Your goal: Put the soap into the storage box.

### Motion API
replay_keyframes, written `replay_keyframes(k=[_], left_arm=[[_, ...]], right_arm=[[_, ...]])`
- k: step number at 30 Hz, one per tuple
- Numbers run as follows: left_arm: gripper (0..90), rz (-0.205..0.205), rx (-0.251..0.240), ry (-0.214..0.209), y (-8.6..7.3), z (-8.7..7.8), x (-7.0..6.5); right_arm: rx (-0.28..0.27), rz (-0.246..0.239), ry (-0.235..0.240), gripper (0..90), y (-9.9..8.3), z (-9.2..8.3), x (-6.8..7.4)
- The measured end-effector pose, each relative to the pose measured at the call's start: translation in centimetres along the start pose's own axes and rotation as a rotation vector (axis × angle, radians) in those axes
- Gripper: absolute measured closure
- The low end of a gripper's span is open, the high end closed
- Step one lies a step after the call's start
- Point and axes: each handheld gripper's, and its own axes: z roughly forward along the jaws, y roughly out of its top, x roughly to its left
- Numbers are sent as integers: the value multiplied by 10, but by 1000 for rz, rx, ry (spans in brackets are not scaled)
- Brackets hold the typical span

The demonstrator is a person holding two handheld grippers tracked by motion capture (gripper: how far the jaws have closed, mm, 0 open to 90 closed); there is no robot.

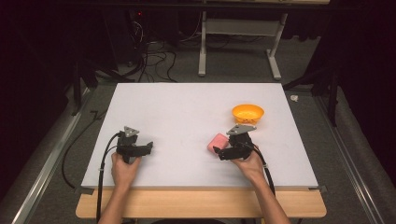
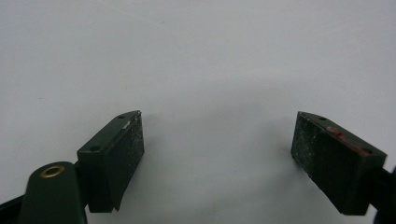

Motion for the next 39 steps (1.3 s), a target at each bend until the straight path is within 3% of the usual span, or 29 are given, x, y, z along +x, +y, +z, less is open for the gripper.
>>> replay_keyframes(k=[17,39], left_arm=[[175,0,0,0,0,0,0],[175,1,0,0,0,0,0]], right_arm=[[36,-56,27,121,15,22,5],[121,-93,14,117,8,42,-2]])
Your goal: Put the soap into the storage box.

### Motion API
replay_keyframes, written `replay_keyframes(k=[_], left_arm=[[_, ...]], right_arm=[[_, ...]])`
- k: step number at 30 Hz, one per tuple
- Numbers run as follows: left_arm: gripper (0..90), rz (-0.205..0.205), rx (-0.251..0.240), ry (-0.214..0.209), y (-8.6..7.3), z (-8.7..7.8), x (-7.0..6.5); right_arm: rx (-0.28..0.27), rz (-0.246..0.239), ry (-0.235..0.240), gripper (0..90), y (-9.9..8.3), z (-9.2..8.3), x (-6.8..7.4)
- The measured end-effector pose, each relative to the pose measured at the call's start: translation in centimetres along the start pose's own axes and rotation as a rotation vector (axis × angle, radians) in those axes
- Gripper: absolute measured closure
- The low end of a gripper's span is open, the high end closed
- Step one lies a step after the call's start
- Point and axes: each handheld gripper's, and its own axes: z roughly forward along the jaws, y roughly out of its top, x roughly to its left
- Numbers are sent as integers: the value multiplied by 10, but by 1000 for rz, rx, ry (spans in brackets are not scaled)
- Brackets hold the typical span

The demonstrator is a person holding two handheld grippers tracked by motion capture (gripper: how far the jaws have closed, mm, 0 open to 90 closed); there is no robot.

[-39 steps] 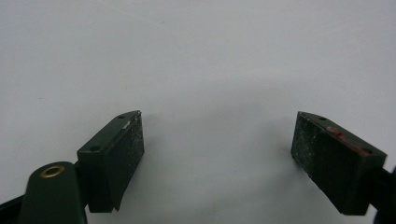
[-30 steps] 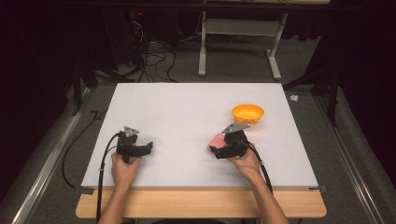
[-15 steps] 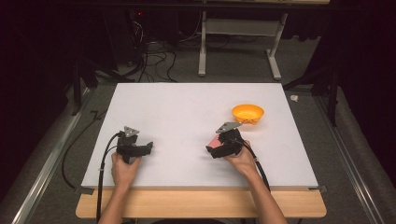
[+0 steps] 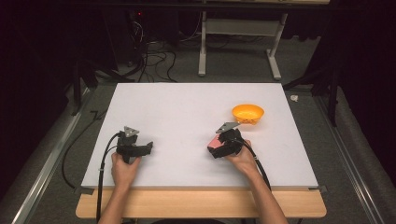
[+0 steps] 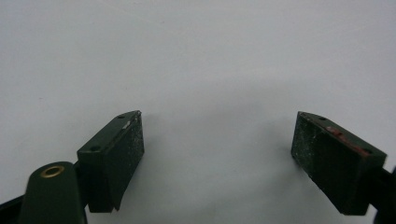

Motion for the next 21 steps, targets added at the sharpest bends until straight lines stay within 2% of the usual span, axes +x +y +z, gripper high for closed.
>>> replay_keyframes(k=[7,9,21], left_arm=[[175,0,2,-1,0,0,0],[175,0,2,-1,0,0,0],[175,-1,2,-2,0,0,0]], right_arm=[[40,-3,7,116,-3,8,-1],[34,28,28,121,-6,9,-4],[32,43,19,135,-5,8,-3]])
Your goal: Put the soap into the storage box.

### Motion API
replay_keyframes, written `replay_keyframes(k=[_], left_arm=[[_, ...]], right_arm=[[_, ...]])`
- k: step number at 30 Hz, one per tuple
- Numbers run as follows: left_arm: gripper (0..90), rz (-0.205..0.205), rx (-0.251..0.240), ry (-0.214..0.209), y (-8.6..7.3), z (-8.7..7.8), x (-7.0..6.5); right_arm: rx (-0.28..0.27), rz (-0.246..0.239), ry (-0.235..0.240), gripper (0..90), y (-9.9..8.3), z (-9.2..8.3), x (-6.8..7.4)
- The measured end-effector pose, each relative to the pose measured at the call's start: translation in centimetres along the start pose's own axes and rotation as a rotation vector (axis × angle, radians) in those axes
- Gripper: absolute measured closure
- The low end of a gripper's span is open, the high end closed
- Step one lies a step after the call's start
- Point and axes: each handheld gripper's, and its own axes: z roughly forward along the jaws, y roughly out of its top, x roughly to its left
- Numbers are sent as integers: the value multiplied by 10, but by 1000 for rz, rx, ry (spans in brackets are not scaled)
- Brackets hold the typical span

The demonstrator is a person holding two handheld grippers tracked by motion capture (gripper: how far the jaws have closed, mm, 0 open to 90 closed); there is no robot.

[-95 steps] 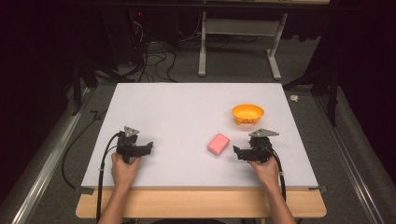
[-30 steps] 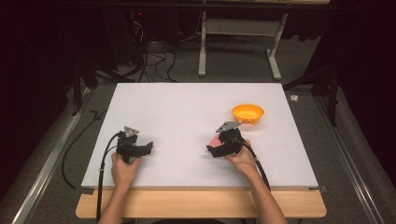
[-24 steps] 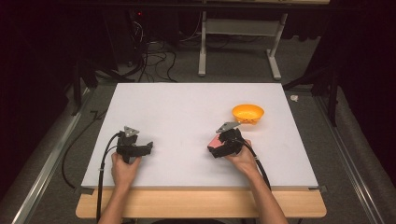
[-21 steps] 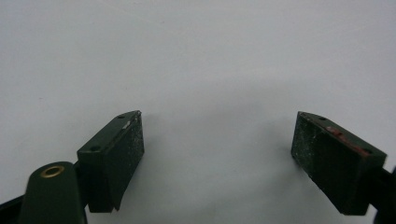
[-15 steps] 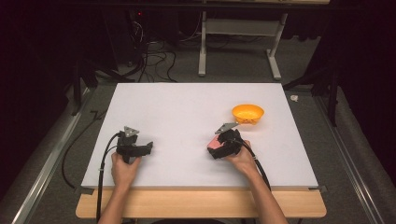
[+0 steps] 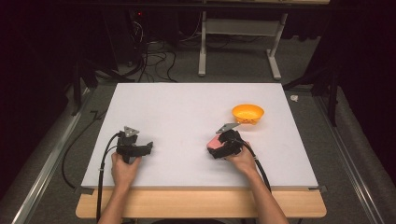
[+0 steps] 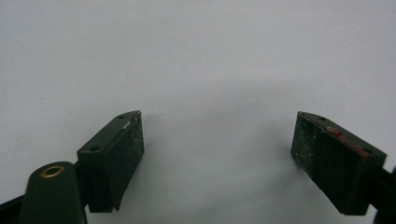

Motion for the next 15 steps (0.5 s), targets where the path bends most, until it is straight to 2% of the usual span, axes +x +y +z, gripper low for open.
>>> replay_keyframes(k=[6,15], left_arm=[[175,0,0,0,0,0,0],[175,0,0,0,0,0,0]], right_arm=[[-10,4,-4,136,2,-4,3],[-30,36,10,136,2,-14,3]])
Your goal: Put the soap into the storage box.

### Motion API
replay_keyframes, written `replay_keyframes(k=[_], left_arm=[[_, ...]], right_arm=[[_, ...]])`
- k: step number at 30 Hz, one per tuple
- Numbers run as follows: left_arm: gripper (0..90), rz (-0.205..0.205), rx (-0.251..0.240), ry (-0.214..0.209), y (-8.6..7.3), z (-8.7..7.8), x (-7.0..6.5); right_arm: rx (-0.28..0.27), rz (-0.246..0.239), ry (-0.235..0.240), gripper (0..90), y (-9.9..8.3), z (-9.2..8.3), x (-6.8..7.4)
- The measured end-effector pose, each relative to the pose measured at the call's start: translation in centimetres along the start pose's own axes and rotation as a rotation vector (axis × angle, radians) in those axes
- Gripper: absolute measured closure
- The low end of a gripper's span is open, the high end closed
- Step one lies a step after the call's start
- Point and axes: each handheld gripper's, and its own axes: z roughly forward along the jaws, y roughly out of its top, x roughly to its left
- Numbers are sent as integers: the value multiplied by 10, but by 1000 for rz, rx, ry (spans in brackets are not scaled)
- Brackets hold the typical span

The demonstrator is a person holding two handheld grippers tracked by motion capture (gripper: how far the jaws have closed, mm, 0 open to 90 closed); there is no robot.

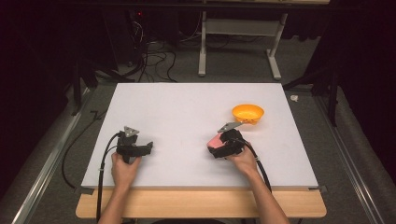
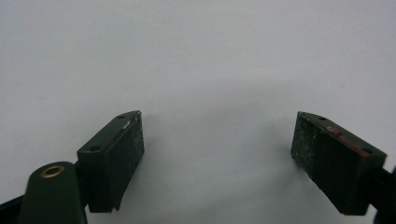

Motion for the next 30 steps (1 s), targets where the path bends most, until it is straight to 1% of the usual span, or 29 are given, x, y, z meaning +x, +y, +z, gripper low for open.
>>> replay_keyframes(k=[2,5,6,12,16,17,19,23,24,26,28,29,30], left_arm=[[175,0,0,1,0,0,0],[175,0,0,1,0,0,0],[175,0,0,1,0,0,0],[175,0,0,0,0,0,0],[175,-1,0,1,0,0,0],[175,0,0,0,0,0,0],[175,-3,0,0,0,0,0],[175,-4,-1,0,0,0,0],[175,-3,0,0,0,0,0],[175,-3,0,0,0,0,0],[175,-2,0,0,0,0,0],[175,-2,0,0,0,0,0],[175,-2,0,0,0,0,0]], right_arm=[[-14,8,5,136,0,-5,-1],[-22,27,15,136,1,-10,-1],[-22,27,15,136,1,-10,-1],[-55,51,32,136,0,-22,-4],[-56,68,31,136,0,-27,-4],[-62,64,33,136,0,-28,-5],[-70,84,35,136,-1,-32,-6],[-74,100,33,136,-2,-37,-8],[-76,114,33,136,-2,-39,-10],[-78,117,32,136,-3,-41,-11],[-80,131,24,136,-4,-43,-13],[-83,149,20,136,-4,-45,-15],[-83,149,20,136,-4,-45,-15]])
